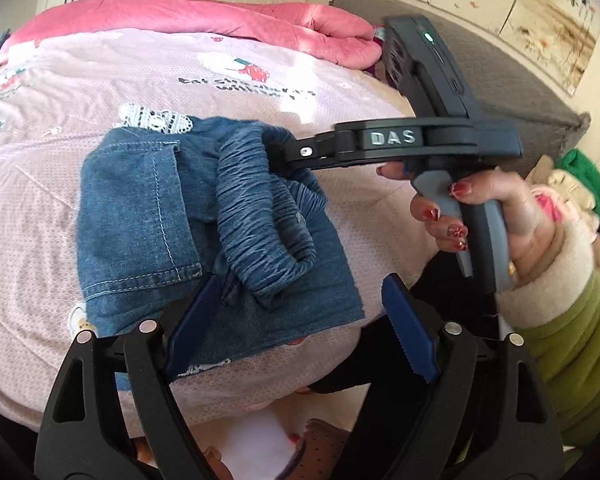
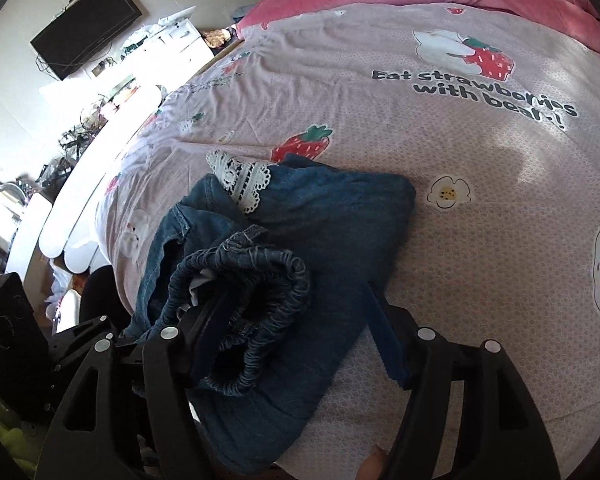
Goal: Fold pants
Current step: 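Fold the waistband end over the pants with the left gripper and release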
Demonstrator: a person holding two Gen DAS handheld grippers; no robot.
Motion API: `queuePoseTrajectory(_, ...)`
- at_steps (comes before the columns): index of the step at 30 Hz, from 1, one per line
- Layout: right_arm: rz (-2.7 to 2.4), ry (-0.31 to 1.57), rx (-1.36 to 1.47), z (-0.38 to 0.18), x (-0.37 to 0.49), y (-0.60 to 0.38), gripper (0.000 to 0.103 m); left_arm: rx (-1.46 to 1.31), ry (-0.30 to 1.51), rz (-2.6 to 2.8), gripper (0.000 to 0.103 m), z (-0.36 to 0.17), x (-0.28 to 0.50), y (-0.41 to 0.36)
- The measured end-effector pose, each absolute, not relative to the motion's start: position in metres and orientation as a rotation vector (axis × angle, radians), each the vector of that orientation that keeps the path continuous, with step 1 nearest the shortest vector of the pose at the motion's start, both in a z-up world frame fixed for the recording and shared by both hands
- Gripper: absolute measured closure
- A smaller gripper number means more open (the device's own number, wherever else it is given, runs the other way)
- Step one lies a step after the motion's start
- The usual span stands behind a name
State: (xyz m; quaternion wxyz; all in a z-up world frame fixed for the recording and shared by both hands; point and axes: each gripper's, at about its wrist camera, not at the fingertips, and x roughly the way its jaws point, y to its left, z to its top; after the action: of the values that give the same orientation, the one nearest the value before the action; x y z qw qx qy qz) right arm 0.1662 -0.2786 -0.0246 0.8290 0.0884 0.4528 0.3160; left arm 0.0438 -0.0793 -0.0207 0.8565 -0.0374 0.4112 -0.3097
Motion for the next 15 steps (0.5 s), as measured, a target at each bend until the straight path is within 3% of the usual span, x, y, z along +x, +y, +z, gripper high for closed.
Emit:
queuePoseTrajectory(7, 0.709, 0.821, 0.217, 0.015, 0.133, -0.296, 0.028, -0.153, 0.786, -0.522, 0.012, 0.014, 0.052, -0.01)
queuePoseTrajectory(15, 0.756, 0.731, 0.104, 0.034, 0.088, -0.282, 0.022, -0.153, 0.747, -0.315, 0.01, 0.034, 0.09, 0.045)
